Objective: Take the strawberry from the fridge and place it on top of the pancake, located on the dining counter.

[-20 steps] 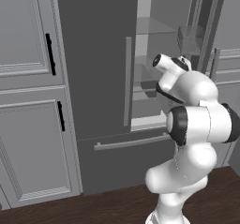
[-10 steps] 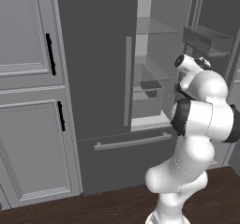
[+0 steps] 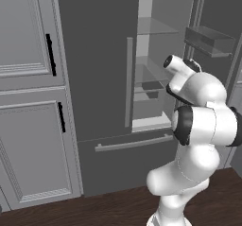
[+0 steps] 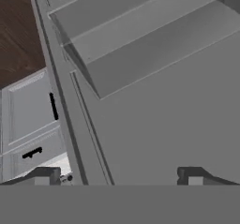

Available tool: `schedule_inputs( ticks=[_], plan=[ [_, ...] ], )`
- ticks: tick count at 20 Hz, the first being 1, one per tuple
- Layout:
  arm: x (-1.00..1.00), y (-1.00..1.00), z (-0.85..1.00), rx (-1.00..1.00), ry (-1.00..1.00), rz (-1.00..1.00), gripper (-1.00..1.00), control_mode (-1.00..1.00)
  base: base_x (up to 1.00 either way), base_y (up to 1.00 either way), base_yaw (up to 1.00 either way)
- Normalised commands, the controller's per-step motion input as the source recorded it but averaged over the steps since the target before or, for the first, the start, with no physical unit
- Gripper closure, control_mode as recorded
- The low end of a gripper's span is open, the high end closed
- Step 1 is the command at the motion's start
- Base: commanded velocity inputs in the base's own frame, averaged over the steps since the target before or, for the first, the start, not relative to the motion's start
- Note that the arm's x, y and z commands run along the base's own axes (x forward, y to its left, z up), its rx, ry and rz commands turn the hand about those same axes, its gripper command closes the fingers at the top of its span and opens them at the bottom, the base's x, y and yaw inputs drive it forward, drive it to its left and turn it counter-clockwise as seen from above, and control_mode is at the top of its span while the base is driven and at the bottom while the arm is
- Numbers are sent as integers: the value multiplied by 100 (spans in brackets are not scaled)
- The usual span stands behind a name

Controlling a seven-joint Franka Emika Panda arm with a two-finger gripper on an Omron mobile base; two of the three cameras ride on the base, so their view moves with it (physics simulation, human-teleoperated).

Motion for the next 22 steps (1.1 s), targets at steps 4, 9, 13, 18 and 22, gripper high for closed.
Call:
schedule_inputs(
  ticks=[4, 9, 13, 18, 22],
  plan=[
    [0, 100, 0, -1, 0, -2, -100, -100, 0, 0, 0],
    [0, 100, 0, 15, -20, -30, -100, -100, 0, 0, 0],
    [0, 97, -2, 20, -34, -43, -100, -100, 0, 0, 0],
    [0, 71, 0, 41, -35, -49, -100, -100, 0, 0, 0],
    [-11, 51, 1, 55, -57, -48, -100, -100, 0, 0, 0]
  ],
)
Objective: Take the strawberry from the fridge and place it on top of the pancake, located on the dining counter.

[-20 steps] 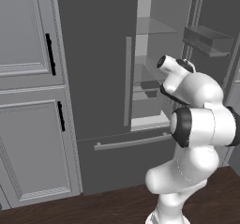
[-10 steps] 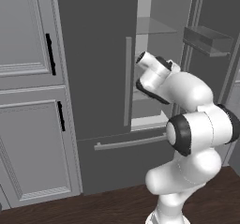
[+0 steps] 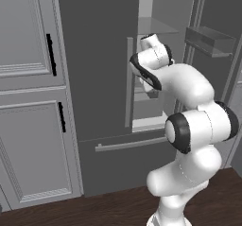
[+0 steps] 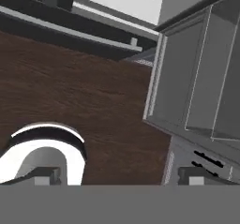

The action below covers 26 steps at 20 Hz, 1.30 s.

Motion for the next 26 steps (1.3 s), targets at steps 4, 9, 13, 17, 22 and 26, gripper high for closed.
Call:
schedule_inputs(
  ticks=[4, 9, 13, 17, 22, 26],
  plan=[
    [-19, 41, 0, 41, -85, -42, -100, -100, 0, 0, 0],
    [-2, 49, 1, 2, -100, -28, -100, -100, 0, 0, 0],
    [36, 38, 7, 0, -71, -21, -100, -100, 0, 0, 0],
    [71, -4, 3, 12, -5, -5, -100, -100, 0, 0, 0],
    [45, 0, 0, 6, 3, 14, -100, -100, 0, 0, 0],
    [16, 19, 2, -5, -3, 22, -100, -100, 0, 0, 0]
  ],
)
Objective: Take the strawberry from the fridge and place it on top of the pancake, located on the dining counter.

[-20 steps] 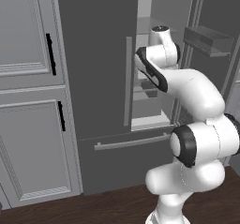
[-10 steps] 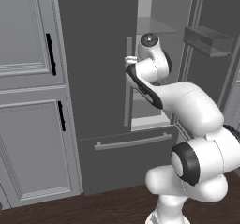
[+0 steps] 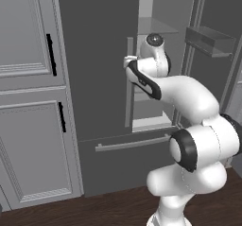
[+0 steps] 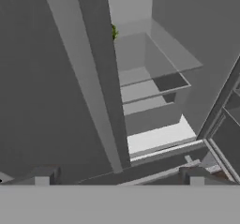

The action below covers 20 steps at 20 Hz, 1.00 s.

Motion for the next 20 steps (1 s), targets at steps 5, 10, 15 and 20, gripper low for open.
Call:
schedule_inputs(
  ticks=[5, 10, 15, 20],
  plan=[
    [36, 12, 0, -12, -16, 23, -100, -100, 0, 0, 0],
    [9, 2, 0, -9, -8, 7, -100, -100, 0, 0, 0],
    [23, 0, 0, -2, -1, -2, -100, -100, 0, 0, 0],
    [35, 9, 0, 0, 0, -7, -100, -100, 0, 0, 0]
  ],
)
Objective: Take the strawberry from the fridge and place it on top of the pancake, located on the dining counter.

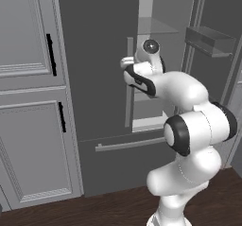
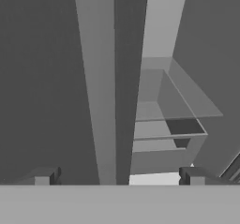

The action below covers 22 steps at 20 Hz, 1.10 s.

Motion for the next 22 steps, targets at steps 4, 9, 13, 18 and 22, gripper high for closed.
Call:
schedule_inputs(
  ticks=[4, 9, 13, 18, 22],
  plan=[
    [31, 15, 0, 0, 0, -6, -100, -100, 0, 0, 0],
    [31, 9, 0, 0, 0, -4, -100, -100, 0, 0, 0],
    [41, 0, 0, 0, 0, 0, -100, -100, 0, 0, 0],
    [35, -2, -12, 0, -1, 0, -100, -100, 0, 0, 0],
    [36, 0, -12, 0, -1, 0, -100, -100, 0, 0, 0]
  ],
)
